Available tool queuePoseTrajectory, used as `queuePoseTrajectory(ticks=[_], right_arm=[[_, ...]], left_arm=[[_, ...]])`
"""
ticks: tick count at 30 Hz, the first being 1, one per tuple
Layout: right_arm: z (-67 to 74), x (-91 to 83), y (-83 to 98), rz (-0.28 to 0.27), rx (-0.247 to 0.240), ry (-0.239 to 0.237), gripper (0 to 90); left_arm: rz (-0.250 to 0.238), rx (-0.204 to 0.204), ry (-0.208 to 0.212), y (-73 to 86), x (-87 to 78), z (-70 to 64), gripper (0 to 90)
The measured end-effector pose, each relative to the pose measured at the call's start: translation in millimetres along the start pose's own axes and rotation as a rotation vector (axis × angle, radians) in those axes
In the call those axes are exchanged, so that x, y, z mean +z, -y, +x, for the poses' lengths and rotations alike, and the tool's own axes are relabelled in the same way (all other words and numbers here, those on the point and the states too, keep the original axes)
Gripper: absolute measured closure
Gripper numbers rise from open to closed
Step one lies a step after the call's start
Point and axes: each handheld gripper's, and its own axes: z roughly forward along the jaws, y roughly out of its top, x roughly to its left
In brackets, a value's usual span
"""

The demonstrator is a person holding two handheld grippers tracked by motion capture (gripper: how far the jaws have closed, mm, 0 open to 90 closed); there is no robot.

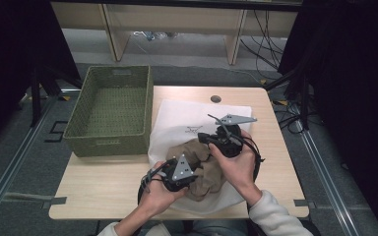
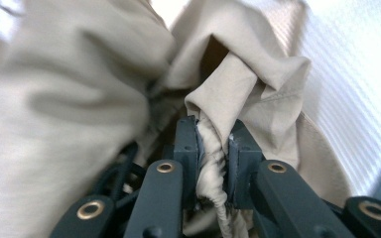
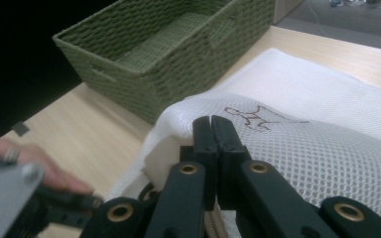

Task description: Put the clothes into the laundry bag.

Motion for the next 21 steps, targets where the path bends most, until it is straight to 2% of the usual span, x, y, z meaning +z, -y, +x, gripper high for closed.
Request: queuePoseTrajectory(ticks=[1,3,4,5,6,7,9,11,12,13,15,16,17,18,19,21], right_arm=[[1.1,0.1,-0.4,-0.003,-0.010,-0.013,90.0],[6.3,-1.4,-1.5,-0.006,-0.007,-0.024,90.0],[9.3,-2.7,-2.5,-0.011,-0.015,-0.028,90.0],[11.8,-3.5,-2.9,-0.015,0.000,-0.037,90.0],[14.2,-6.2,-4.2,-0.028,-0.026,-0.037,90.0],[16.7,-7.6,-5.5,-0.037,-0.028,-0.053,90.0],[22.3,-12.1,-7.6,-0.053,-0.021,-0.067,90.0],[26.1,-16.9,-10.8,-0.082,-0.039,-0.082,90.0],[27.9,-19.8,-12.4,-0.090,-0.037,-0.085,90.0],[27.4,-21.1,-13.5,-0.093,-0.055,-0.073,90.0],[24.8,-19.4,-13.0,-0.101,-0.055,-0.067,90.0],[22.3,-17.2,-11.9,-0.089,-0.058,-0.064,90.0],[20.2,-14.9,-10.1,-0.081,-0.037,-0.062,90.0],[17.8,-12.5,-8.1,-0.065,-0.021,-0.057,90.0],[15.3,-10.0,-7.2,-0.067,-0.041,-0.056,90.0],[13.1,-8.5,-5.7,-0.054,-0.023,-0.045,90.0]], left_arm=[[-0.023,-0.014,-0.011,-3.5,-1.7,2.7,78.0],[-0.042,-0.009,-0.045,-9.5,-5.2,7.1,78.2],[-0.060,-0.020,-0.054,-11.4,-5.3,7.5,78.2],[-0.071,-0.021,-0.064,-14.6,-6.6,9.6,78.2],[-0.095,-0.019,-0.079,-17.3,-6.5,11.0,78.3],[-0.095,-0.012,-0.097,-19.6,-7.5,12.6,78.3],[-0.126,-0.015,-0.126,-24.3,-7.5,13.2,78.3],[-0.146,0.011,-0.155,-30.0,-6.5,14.7,78.2],[-0.145,0.011,-0.158,-30.8,-4.8,15.1,78.0],[-0.139,0.019,-0.163,-30.2,0.5,16.9,77.8],[-0.120,-0.004,-0.164,-24.1,13.0,18.7,76.9],[-0.090,0.006,-0.168,-19.7,19.5,21.0,76.3],[-0.109,-0.030,-0.174,-14.7,29.5,21.4,75.5],[-0.101,-0.031,-0.177,-12.2,32.8,22.3,74.6],[-0.101,-0.050,-0.174,-9.4,37.3,22.7,74.2],[-0.099,-0.040,-0.179,-9.0,39.0,24.2,73.5]])
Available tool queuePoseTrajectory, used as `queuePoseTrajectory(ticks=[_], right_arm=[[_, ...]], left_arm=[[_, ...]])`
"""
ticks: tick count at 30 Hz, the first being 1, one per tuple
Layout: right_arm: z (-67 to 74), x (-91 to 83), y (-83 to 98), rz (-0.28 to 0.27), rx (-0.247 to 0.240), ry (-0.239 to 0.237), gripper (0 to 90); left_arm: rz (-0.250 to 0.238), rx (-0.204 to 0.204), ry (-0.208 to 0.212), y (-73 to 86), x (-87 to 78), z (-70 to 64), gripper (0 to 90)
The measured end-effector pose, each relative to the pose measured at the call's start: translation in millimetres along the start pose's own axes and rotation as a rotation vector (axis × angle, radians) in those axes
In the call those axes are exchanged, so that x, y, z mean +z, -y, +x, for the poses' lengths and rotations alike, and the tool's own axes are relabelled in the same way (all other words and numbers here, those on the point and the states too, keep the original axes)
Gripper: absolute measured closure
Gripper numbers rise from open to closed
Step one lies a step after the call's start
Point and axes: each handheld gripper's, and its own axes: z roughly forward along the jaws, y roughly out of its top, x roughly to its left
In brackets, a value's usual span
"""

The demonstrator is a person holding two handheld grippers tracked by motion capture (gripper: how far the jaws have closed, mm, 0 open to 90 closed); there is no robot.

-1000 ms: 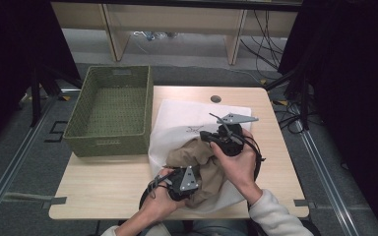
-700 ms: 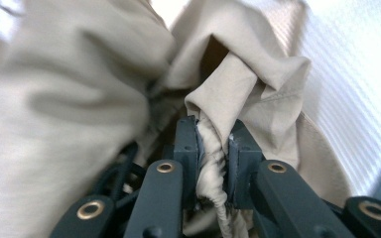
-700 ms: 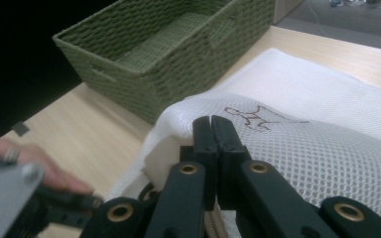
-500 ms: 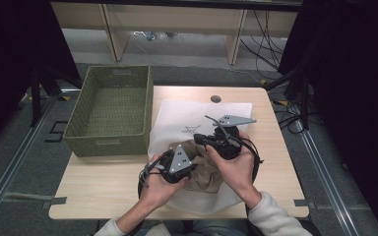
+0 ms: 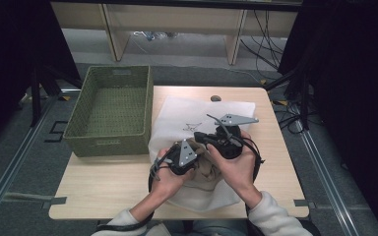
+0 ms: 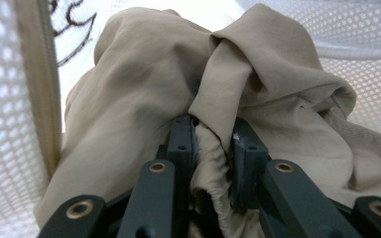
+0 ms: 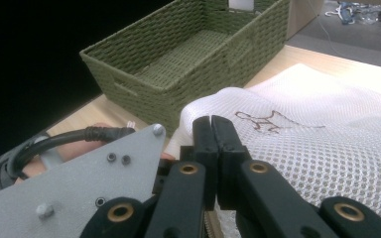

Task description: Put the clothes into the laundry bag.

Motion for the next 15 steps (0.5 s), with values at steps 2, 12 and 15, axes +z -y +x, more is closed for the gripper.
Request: queuePoseTrajectory(ticks=[2,12,15], right_arm=[[-1.9,0.6,-0.8,-0.005,-0.017,0.006,90.0],[-8.4,2.3,4.3,0.020,0.008,0.035,90.0],[-11.3,0.4,4.4,0.017,0.009,0.046,90.0]], left_arm=[[0.004,0.000,0.013,-1.6,-0.7,-0.2,72.1],[0.011,-0.033,0.106,0.1,-18.5,-2.2,38.1],[0.022,-0.028,0.142,0.5,-30.1,-3.4,31.9]])
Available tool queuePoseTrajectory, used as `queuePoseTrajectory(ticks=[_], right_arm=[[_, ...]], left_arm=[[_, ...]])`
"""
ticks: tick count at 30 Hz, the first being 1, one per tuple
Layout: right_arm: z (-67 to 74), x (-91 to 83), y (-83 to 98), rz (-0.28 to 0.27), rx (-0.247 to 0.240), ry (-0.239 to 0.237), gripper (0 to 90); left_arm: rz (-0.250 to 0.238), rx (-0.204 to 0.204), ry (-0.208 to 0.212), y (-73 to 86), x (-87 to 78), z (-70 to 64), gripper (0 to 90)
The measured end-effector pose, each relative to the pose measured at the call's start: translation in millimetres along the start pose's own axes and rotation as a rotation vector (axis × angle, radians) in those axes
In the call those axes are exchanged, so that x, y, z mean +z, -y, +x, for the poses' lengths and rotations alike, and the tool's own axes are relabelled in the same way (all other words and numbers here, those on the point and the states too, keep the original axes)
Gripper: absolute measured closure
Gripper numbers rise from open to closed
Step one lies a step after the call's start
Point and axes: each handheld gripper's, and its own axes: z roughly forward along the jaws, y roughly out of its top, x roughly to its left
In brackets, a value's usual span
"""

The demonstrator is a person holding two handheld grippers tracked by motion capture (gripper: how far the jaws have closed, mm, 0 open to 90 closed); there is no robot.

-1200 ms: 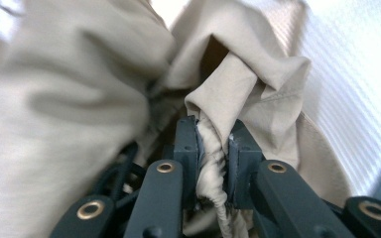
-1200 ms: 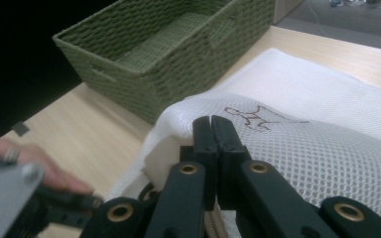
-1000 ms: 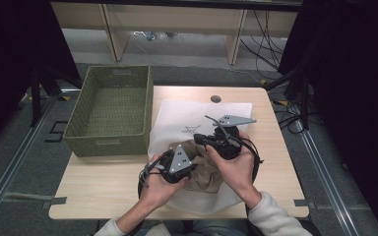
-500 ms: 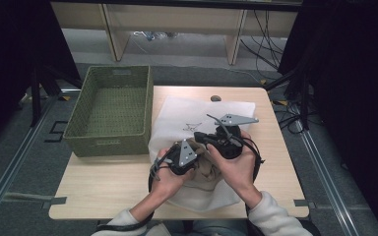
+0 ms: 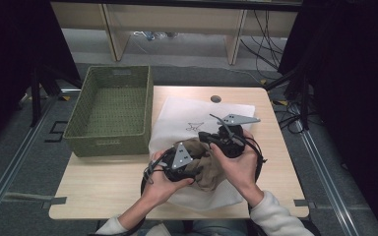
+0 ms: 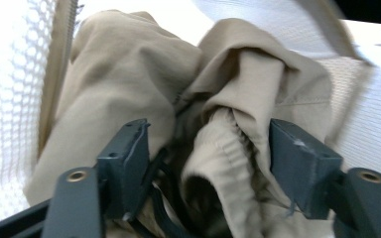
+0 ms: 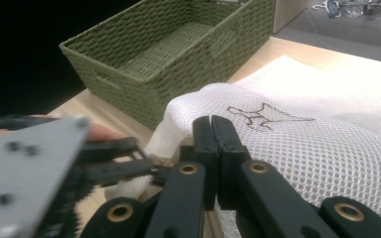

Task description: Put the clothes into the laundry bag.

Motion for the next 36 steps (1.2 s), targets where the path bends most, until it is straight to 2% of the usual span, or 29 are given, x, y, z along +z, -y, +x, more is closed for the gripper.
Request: queuePoseTrajectory(ticks=[1,2,3,4,5,9,11,13,15,16,18,21,22,24,26,29,30,31,32,33,35,36], right_arm=[[-1.2,-0.7,-0.6,-0.002,-0.012,0.010,90.0],[-1.1,0.0,-0.1,-0.007,-0.004,0.005,90.0],[-1.5,-0.8,-0.3,0.001,-0.009,0.011,90.0],[-0.6,-1.1,-0.4,0.003,0.007,0.015,90.0],[-1.6,-0.2,-0.3,-0.004,-0.007,0.008,90.0],[-1.3,-0.2,-0.3,-0.002,-0.005,0.008,90.0],[-1.7,-0.2,-0.3,0.000,-0.005,0.006,90.0],[-1.5,-0.1,-0.2,0.000,-0.002,0.005,90.0],[-1.2,0.4,0.1,0.006,-0.003,0.002,90.0],[-0.7,0.4,0.1,0.016,0.002,-0.002,90.0],[-0.7,1.1,0.5,0.015,0.006,-0.009,90.0],[-0.7,2.0,0.9,0.019,0.008,-0.009,90.0],[-1.6,1.4,0.8,0.019,-0.009,0.009,90.0],[-1.6,3.5,2.0,0.015,-0.006,0.001,90.0],[-0.9,3.6,2.3,0.036,0.004,-0.005,90.0],[1.2,4.2,2.5,0.039,0.019,-0.009,90.0],[0.7,4.7,2.7,0.027,-0.007,0.000,90.0],[2.3,4.6,2.4,0.031,0.005,-0.021,90.0],[3.6,5.1,2.3,0.024,0.004,-0.030,90.0],[5.1,4.7,1.9,0.028,0.014,-0.041,90.0],[8.2,2.9,-0.5,0.007,0.009,-0.063,90.0],[10.8,0.2,-2.5,-0.009,0.003,-0.067,90.0]], left_arm=[[0.009,0.007,0.007,0.2,-3.9,-0.5,30.6],[0.021,0.022,0.013,-0.2,-7.8,-1.1,29.5],[0.014,0.029,0.020,-0.5,-10.6,-2.9,28.6],[0.004,0.027,0.021,-0.7,-12.9,-4.9,27.8],[0.009,0.035,0.024,-1.3,-15.8,-5.7,27.2],[0.034,0.087,0.030,1.3,-19.9,-7.7,26.3],[0.044,0.090,0.036,5.2,-17.1,-7.6,29.4],[0.059,0.109,0.032,9.4,-12.2,-6.1,33.1],[0.091,0.132,0.028,12.5,-7.8,-6.1,42.9],[0.087,0.127,0.027,14.1,-5.0,-8.0,46.2],[0.128,0.155,0.028,16.6,0.8,-9.3,52.9],[0.139,0.144,0.035,19.3,8.5,-10.2,60.7],[0.151,0.152,0.029,19.2,9.2,-9.7,64.3],[0.171,0.158,0.026,18.5,12.2,-10.0,70.0],[0.176,0.157,0.026,18.4,15.1,-9.8,77.2],[0.160,0.118,0.015,18.5,20.3,-7.0,83.4],[0.143,0.104,0.004,17.5,21.3,-6.1,84.0],[0.149,0.119,-0.015,14.9,20.4,-3.9,84.4],[0.124,0.109,-0.029,13.7,21.4,-3.7,84.7],[0.122,0.122,-0.047,10.0,20.4,-0.8,84.8],[0.087,0.112,-0.077,3.9,19.2,2.4,84.9],[0.088,0.095,-0.079,2.1,18.5,3.2,85.0]])
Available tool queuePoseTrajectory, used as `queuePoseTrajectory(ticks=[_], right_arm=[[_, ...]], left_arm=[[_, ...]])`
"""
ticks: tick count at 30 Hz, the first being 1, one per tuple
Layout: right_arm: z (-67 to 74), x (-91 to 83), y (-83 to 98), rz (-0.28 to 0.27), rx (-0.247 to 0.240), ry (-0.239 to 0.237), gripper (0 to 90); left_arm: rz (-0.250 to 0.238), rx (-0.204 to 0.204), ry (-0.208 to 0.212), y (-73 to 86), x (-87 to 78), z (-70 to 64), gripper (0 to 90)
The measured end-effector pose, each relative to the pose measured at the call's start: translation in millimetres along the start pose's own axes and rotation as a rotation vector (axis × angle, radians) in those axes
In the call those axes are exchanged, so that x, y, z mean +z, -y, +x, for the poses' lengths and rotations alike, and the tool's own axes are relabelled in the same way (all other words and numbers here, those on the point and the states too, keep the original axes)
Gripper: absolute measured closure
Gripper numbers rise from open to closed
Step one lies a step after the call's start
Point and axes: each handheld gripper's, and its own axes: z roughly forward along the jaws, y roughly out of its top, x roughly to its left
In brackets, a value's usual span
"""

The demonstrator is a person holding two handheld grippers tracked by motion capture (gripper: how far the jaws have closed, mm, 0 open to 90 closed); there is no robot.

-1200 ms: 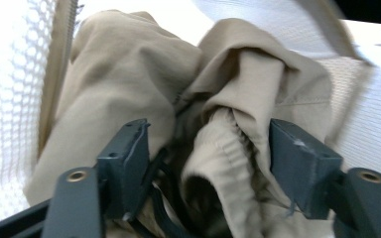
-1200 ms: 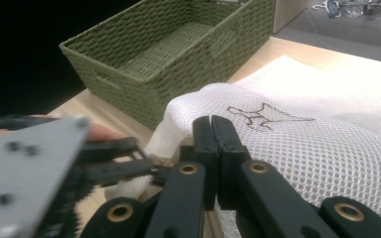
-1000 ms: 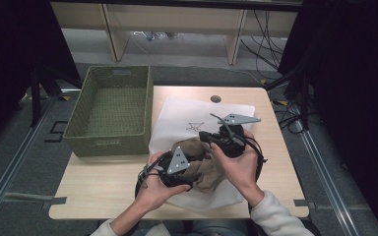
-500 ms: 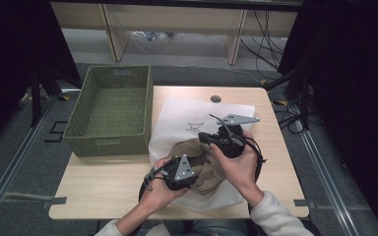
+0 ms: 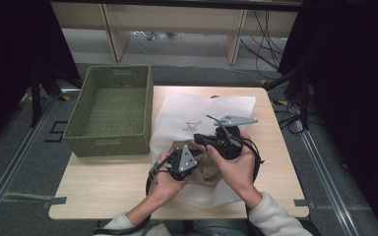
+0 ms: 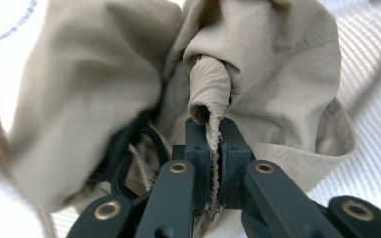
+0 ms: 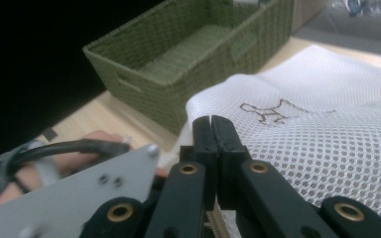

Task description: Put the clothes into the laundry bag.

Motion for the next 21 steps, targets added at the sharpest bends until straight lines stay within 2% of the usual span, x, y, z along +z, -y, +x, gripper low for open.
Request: queuePoseTrajectory(ticks=[2,4,5,6,7,8,9,10,11,12,13,14,15,16,17,19,20,21], right_arm=[[4.2,-4.9,-3.2,-0.022,-0.002,-0.016,90.0],[8.4,-10.1,-6.2,-0.047,-0.003,-0.022,90.0],[9.6,-12.3,-7.6,-0.057,-0.023,-0.016,90.0],[9.8,-14.1,-8.8,-0.062,-0.021,-0.019,90.0],[8.6,-13.8,-8.8,-0.066,-0.028,-0.011,90.0],[5.4,-13.0,-7.9,-0.054,-0.030,-0.001,90.0],[4.3,-11.8,-6.7,-0.051,-0.008,0.000,90.0],[0.6,-9.7,-4.7,-0.030,0.000,0.007,90.0],[-2.1,-7.8,-3.5,-0.019,-0.009,0.007,90.0],[-5.0,-5.8,-0.7,-0.013,0.001,0.025,90.0],[-6.0,-5.0,0.4,-0.002,0.016,0.035,90.0],[-8.8,-3.0,2.1,0.003,0.019,0.030,90.0],[-10.6,-2.0,3.4,0.012,0.028,0.034,90.0],[-11.6,-1.3,4.4,0.015,0.036,0.041,90.0],[-13.4,-0.8,4.6,0.014,0.018,0.045,90.0],[-14.9,-0.9,5.5,0.018,0.005,0.057,90.0],[-16.0,-1.1,5.8,0.019,-0.005,0.058,90.0],[-16.4,-1.3,6.2,0.020,0.010,0.052,90.0]], left_arm=[[-0.085,-0.049,-0.046,-5.4,1.6,3.0,85.0],[-0.131,-0.061,-0.099,-8.6,1.4,6.5,84.9],[-0.134,-0.047,-0.119,-9.0,1.8,9.1,84.8],[-0.138,-0.058,-0.123,-8.1,4.0,9.5,84.6],[-0.125,-0.051,-0.128,-5.5,8.6,10.4,84.3],[-0.127,-0.065,-0.130,-3.0,13.2,9.6,83.7],[-0.120,-0.080,-0.115,2.1,20.1,9.5,82.9],[-0.111,-0.075,-0.110,4.1,21.9,10.0,80.4],[-0.127,-0.095,-0.114,5.6,25.1,8.5,77.6],[-0.120,-0.079,-0.115,5.7,24.8,9.2,74.5],[-0.075,-0.037,-0.100,5.3,22.2,11.1,71.8],[-0.063,-0.051,-0.077,5.4,22.4,9.7,68.4],[-0.076,-0.068,-0.065,5.5,23.0,7.9,64.3],[-0.064,-0.053,-0.057,5.7,21.7,8.4,59.5],[-0.051,-0.047,-0.045,6.1,19.7,8.8,56.0],[-0.062,-0.060,-0.028,6.2,15.5,7.9,51.0],[-0.061,-0.041,-0.027,5.7,10.7,8.3,48.5],[-0.078,-0.057,-0.018,5.4,6.8,7.0,46.9]])
